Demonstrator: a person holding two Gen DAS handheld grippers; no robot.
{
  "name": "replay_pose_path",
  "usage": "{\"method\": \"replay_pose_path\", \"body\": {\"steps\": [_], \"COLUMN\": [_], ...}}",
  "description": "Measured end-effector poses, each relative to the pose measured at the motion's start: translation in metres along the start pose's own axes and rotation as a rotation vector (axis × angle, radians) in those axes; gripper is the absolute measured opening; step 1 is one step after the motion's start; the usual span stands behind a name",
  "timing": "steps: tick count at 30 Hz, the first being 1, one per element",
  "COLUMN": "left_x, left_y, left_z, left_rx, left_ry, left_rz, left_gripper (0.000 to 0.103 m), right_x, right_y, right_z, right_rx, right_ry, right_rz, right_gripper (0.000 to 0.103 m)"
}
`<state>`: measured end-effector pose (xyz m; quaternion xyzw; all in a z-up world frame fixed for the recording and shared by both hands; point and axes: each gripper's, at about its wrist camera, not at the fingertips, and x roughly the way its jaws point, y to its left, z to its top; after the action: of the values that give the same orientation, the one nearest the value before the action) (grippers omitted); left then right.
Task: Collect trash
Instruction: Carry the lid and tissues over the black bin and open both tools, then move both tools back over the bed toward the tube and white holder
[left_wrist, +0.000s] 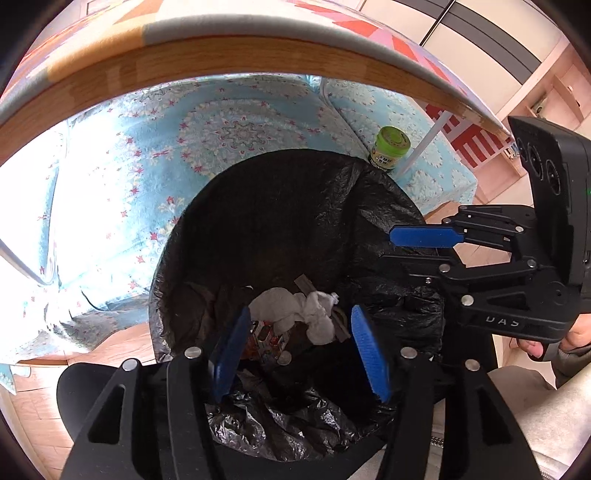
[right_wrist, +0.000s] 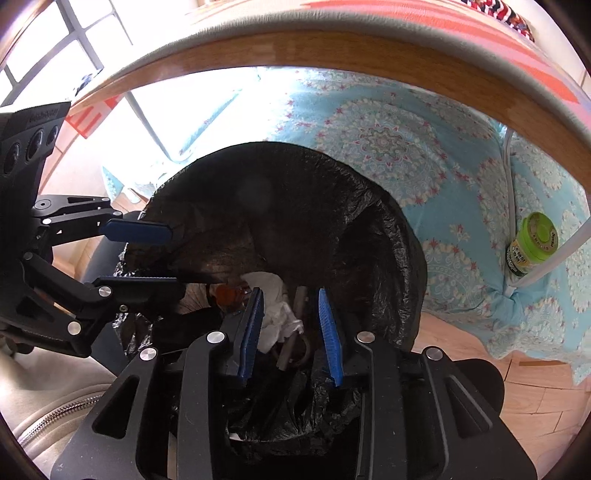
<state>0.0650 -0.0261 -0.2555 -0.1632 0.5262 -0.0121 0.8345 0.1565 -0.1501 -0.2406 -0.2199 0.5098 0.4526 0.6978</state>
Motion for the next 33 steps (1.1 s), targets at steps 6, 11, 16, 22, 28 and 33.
{"method": "replay_pose_path", "body": {"steps": [6, 11, 16, 22, 28, 33], "left_x": [-0.022, -0.049, -0.078, -0.117, -0.137, -0.146], "left_y": [-0.005, -0.009, -0.009, -0.019, -0.019, -0.009], "left_z": [0.002, 0.008, 0.016, 0.027, 0.046, 0.062], "left_rx": [0.024, 0.042, 0.029, 0.073, 0.082, 0.071], "left_ry": [-0.062, -0.127, -0.183, -0.271, -0.327, -0.353], "left_rz": [-0.003, 0.005, 0.015, 0.027, 0.081, 0.101], "left_gripper": [0.055, 0.055, 0.055, 0.055, 0.055, 0.055], "right_x": [-0.016, -0.037, -0.063, -0.094, -0.117, -0.128], "right_y": [-0.004, -0.004, -0.003, -0.001, -0.005, -0.010], "right_z": [0.005, 0.010, 0.017, 0.029, 0.047, 0.063], "right_rx": [0.003, -0.001, -0.009, -0.025, -0.032, -0.038], "right_ry": [-0.042, -0.095, -0.159, -0.233, -0.298, -0.336], "right_rz": [-0.014, -0.022, -0.024, -0.008, 0.016, 0.001], "right_gripper": [0.031, 0.031, 0.031, 0.031, 0.031, 0.032]}}
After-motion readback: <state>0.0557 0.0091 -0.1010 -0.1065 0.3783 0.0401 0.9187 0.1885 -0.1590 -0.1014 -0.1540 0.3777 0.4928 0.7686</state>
